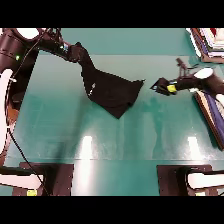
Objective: Fold the shirts.
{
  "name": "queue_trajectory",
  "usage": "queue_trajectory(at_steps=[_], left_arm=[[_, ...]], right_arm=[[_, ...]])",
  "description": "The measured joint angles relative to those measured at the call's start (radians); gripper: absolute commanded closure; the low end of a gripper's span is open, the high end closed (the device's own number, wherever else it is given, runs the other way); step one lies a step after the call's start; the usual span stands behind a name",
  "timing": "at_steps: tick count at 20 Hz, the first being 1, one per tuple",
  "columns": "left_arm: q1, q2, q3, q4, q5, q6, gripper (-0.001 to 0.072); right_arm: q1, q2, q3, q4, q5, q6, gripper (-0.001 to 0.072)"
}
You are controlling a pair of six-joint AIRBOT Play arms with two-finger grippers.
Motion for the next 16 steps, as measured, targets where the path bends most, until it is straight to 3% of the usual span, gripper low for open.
queue_trajectory(at_steps=[3, 4, 5, 6, 7, 11, 16], left_arm=[[0.0, 0.001, 0.0, 0.0, -0.005, 0.001, 0.0679], [0.0, 0.001, 0.0, 0.001, -0.006, 0.001, 0.0679], [0.0, 0.001, 0.0, 0.001, -0.006, 0.001, 0.0679], [0.0, 0.001, 0.0, 0.001, -0.006, 0.002, 0.0679], [0.0, 0.001, 0.0, 0.001, -0.008, 0.002, 0.068], [0.0, 0.012, 0.0, 0.009, -0.021, -0.001, 0.0681], [0.001, 0.171, 0.003, 0.083, 0.037, -0.024, 0.0681]], right_arm=[[0.065, -0.141, 0.115, 0.014, -0.002, 0.0, 0.0267], [0.083, -0.178, 0.149, 0.014, -0.001, 0.001, 0.0309], [0.101, -0.212, 0.185, 0.02, 0.0, 0.005, 0.0424], [0.116, -0.238, 0.216, 0.021, 0.0, 0.009, 0.062], [0.131, -0.262, 0.246, 0.019, 0.005, 0.01, 0.0698], [0.158, -0.286, 0.354, -0.004, 0.007, 0.015, 0.07], [0.138, -0.114, 0.521, -0.148, 0.078, 0.016, 0.07]])
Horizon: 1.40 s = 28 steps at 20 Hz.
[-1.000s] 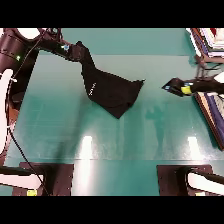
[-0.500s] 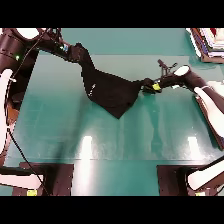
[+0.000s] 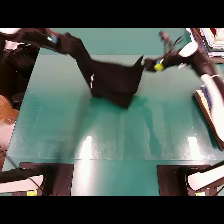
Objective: Fold the shirts.
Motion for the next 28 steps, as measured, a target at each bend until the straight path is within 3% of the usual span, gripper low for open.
queue_trajectory(at_steps=[7, 14, 20, 24, 28], left_arm=[[-0.001, 0.38, 0.001, 0.029, 0.087, -0.008, 0.0681], [-0.001, 0.584, 0.001, -0.007, 0.16, -0.011, 0.0681], [0.0, 0.481, -0.026, 0.05, 0.087, -0.01, 0.068], [0.001, 0.288, -0.133, 0.107, 0.027, -0.01, 0.0679], [0.001, 0.061, -0.243, 0.134, 0.055, -0.009, 0.0679]], right_arm=[[-0.014, 0.348, 0.236, -0.137, 0.171, 0.0, 0.07], [-0.034, 0.618, 0.181, -0.167, 0.193, 0.058, 0.0701], [-0.029, 0.604, 0.095, -0.188, 0.159, 0.135, 0.0701], [0.013, 0.434, 0.027, -0.193, 0.143, 0.161, 0.0701], [0.027, 0.227, -0.012, -0.188, 0.072, 0.169, 0.07]])
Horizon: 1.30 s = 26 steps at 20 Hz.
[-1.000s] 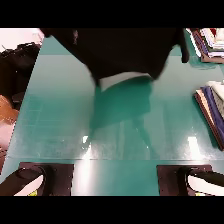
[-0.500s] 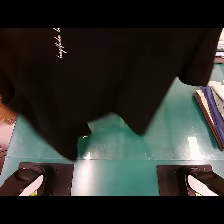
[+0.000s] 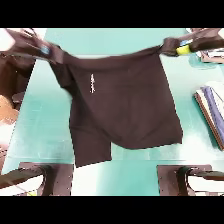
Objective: Fold the shirts.
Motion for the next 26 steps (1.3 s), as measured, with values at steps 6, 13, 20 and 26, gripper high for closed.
queue_trajectory(at_steps=[6, 13, 20, 26], left_arm=[[0.02, -0.21, -0.043, 0.013, 0.067, -0.005, 0.0204], [0.139, -0.17, -0.077, 0.014, -0.15, -0.039, 0.0203], [0.201, 0.127, -0.592, -0.129, -0.118, -0.067, 0.0203], [0.207, 0.207, -0.866, -0.245, -0.014, -0.07, 0.0203]], right_arm=[[0.005, -0.2, -0.011, 0.008, -0.128, 0.001, 0.0269], [-0.042, -0.169, -0.017, 0.01, -0.045, -0.014, 0.0277], [-0.118, 0.074, -0.208, 0.01, 0.066, -0.062, 0.0277], [-0.153, 0.274, -0.431, 0.018, 0.038, -0.069, 0.0277]])
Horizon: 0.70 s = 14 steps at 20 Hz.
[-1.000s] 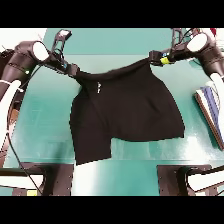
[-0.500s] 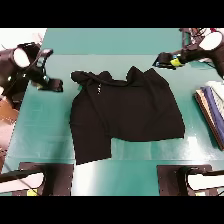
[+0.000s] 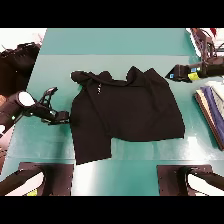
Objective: Fold the shirts.
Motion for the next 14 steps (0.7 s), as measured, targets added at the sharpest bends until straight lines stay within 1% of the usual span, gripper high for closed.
queue_trajectory(at_steps=[6, 7, 8, 9, 10, 11, 12, 13, 14], left_arm=[[0.001, 0.012, -0.091, -0.117, 0.107, 0.055, 0.0206], [0.001, 0.013, -0.096, -0.132, 0.12, 0.061, 0.0226], [0.001, 0.013, -0.1, -0.14, 0.132, 0.064, 0.0442], [0.001, 0.012, -0.104, -0.14, 0.146, 0.068, 0.0572], [0.001, 0.013, -0.105, -0.146, 0.156, 0.072, 0.0589], [0.001, 0.013, -0.106, -0.154, 0.167, 0.072, 0.0589], [0.001, 0.013, -0.108, -0.156, 0.17, 0.074, 0.0676], [0.001, 0.013, -0.108, -0.158, 0.175, 0.076, 0.068], [0.001, 0.013, -0.108, -0.161, 0.179, 0.079, 0.068]], right_arm=[[-0.057, 0.145, -0.161, 0.0, -0.012, 0.0, 0.0277], [-0.076, 0.164, -0.184, 0.0, -0.009, 0.001, 0.0277], [-0.101, 0.186, -0.211, 0.0, -0.001, 0.001, 0.0277], [-0.128, 0.208, -0.24, 0.0, 0.01, 0.002, 0.0277], [-0.163, 0.23, -0.275, 0.0, 0.023, 0.004, 0.0277], [-0.2, 0.252, -0.312, -0.002, 0.039, 0.005, 0.0277], [-0.244, 0.277, -0.355, -0.001, 0.053, 0.005, 0.0276], [-0.29, 0.299, -0.398, -0.005, 0.07, 0.006, 0.0273], [-0.344, 0.321, -0.447, -0.008, 0.083, 0.007, 0.0254]])
